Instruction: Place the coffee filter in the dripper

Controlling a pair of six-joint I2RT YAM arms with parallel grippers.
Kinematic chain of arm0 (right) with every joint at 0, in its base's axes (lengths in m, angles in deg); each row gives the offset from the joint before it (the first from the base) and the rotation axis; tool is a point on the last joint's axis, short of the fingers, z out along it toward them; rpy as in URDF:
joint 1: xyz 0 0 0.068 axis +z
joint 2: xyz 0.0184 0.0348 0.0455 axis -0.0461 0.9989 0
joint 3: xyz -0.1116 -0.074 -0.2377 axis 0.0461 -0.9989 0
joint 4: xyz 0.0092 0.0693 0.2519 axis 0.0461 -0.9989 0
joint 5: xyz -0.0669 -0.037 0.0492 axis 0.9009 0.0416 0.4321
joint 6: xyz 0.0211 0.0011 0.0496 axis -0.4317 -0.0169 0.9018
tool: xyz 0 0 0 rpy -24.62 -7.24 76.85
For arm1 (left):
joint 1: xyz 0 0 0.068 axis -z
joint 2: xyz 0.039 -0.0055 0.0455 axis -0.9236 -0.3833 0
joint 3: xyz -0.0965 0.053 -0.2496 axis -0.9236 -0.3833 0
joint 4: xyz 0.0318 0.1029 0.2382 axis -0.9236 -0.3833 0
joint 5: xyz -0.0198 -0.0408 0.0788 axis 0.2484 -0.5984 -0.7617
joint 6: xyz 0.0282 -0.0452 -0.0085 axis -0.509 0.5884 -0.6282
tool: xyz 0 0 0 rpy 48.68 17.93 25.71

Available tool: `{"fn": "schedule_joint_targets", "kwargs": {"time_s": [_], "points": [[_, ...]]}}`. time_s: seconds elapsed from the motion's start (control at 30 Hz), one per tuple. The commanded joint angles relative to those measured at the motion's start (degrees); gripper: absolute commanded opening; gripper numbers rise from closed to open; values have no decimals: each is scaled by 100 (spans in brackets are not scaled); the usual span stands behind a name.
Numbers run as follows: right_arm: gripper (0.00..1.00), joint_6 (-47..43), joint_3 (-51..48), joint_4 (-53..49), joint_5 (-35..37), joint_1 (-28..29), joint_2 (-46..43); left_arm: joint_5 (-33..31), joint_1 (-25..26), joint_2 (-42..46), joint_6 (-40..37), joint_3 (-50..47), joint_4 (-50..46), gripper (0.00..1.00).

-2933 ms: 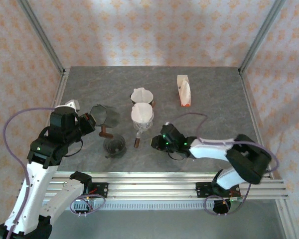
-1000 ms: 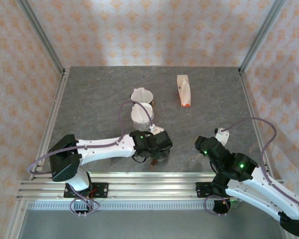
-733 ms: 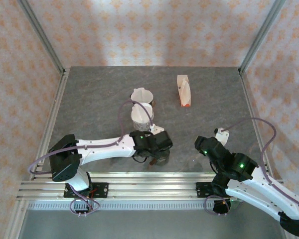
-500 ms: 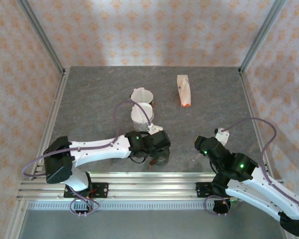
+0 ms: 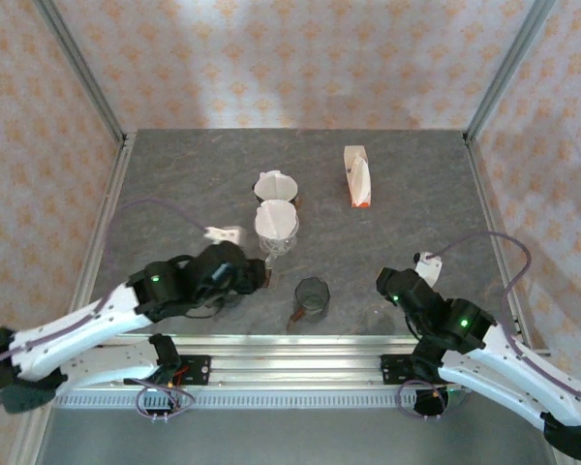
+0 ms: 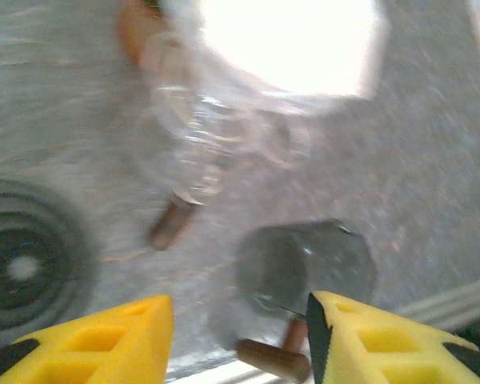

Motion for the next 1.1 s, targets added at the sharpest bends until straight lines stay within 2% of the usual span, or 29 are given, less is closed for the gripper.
{"fn": "schedule_joint_targets", "kwargs": {"time_s": [0.0,0.07,0.23,0.47,0.67,0.9,1.07], "points": [[60,76,-65,157,32,-21,-70,330,-972,428,131,-513,-677,48],[60,67,-88,191,27,-21,-69,638,-1631,581,56,-849,-697,48],[60,35,-70,231,7,-21,-78,699,-2447,542,17,-1420,-577,47],[60,31,-79,170,28,-23,-185,330,-2644,440,4,-1805,-309,47],[61,40,-105,187,52,-21,-208,377,-2680,147,100,-2180,416,44],[61,49,-48,67,77,-25,-207,317,-2733,-177,-47,-2177,528,16],[61,86,-66,71,96,-27,-210,393,-2732,-36,-75,-2169,405,0]]}}
